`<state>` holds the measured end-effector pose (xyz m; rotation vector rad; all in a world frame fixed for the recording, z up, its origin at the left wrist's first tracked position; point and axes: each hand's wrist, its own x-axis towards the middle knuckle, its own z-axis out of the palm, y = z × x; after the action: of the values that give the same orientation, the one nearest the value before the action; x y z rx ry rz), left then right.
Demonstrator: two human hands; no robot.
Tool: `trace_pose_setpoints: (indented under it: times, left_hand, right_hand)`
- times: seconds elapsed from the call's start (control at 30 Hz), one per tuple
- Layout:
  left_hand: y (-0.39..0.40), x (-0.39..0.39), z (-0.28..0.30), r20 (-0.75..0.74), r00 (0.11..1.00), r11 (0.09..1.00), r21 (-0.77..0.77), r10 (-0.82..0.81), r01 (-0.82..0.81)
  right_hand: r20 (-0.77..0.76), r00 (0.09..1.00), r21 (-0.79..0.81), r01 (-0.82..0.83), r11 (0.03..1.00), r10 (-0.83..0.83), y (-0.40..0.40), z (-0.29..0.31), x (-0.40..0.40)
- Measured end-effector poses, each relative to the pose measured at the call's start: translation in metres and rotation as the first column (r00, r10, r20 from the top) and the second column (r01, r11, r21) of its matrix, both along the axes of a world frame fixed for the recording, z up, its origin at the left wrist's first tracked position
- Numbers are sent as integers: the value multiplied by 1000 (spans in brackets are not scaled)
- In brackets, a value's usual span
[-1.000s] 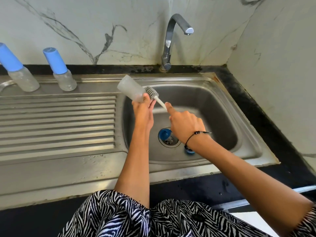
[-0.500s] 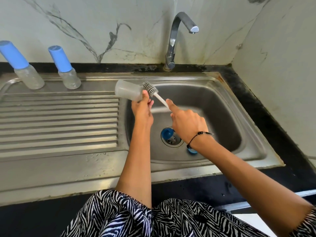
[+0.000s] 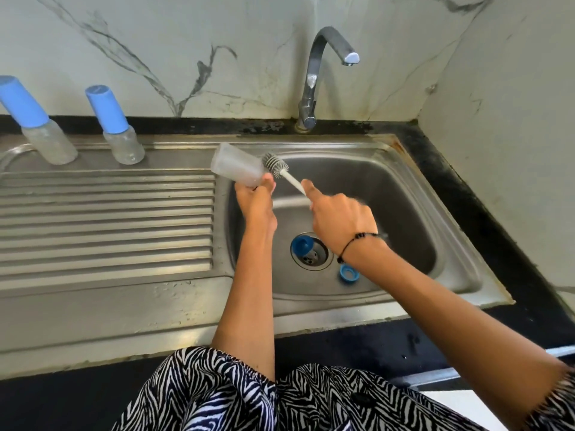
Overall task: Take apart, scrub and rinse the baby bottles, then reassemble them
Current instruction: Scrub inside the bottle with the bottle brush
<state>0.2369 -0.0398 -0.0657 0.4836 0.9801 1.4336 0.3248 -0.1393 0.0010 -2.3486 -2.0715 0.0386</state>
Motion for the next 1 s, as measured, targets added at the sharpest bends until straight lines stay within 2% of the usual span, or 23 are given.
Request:
trace_pose_setpoints:
  times: [0.1, 0.2, 0.37, 0.47, 0.53, 0.67, 0.9, 1.0]
  left_hand:
    - [3, -2, -5, -10, 1000, 1000, -12, 24, -24]
    - [-2, -1, 0, 8, 998, 997, 49, -68, 67]
    - [-1, -2, 5, 222, 960, 984, 79, -173, 160]
    - [-1, 1, 14, 408, 911, 998, 31, -65, 58]
    - [4, -1, 14, 466, 883, 998, -59, 55, -31]
    - [6, -8, 5, 334, 937, 986, -158, 99, -48]
    - [-5, 6, 17, 436, 900, 999, -20, -21, 33]
    - [0, 5, 16, 432, 901, 1000, -18, 28, -22]
  right_hand:
    - [-17, 1000, -16, -16, 1000, 16, -11, -9, -4]
    - [-21, 1000, 3, 14, 1000, -14, 3, -5, 1]
    - [-40, 999, 25, 28, 999, -27, 20, 2, 5]
    - [-32, 999, 22, 30, 999, -29, 17, -1, -2]
    - [-41, 999, 11, 25, 1000, -24, 7, -3, -7]
    - [-59, 997, -21, -45, 999, 43, -15, -15, -17]
    - [-63, 998, 0, 27, 1000, -27, 16, -1, -1]
    - [-48, 999, 13, -2, 1000, 3, 8, 3, -1]
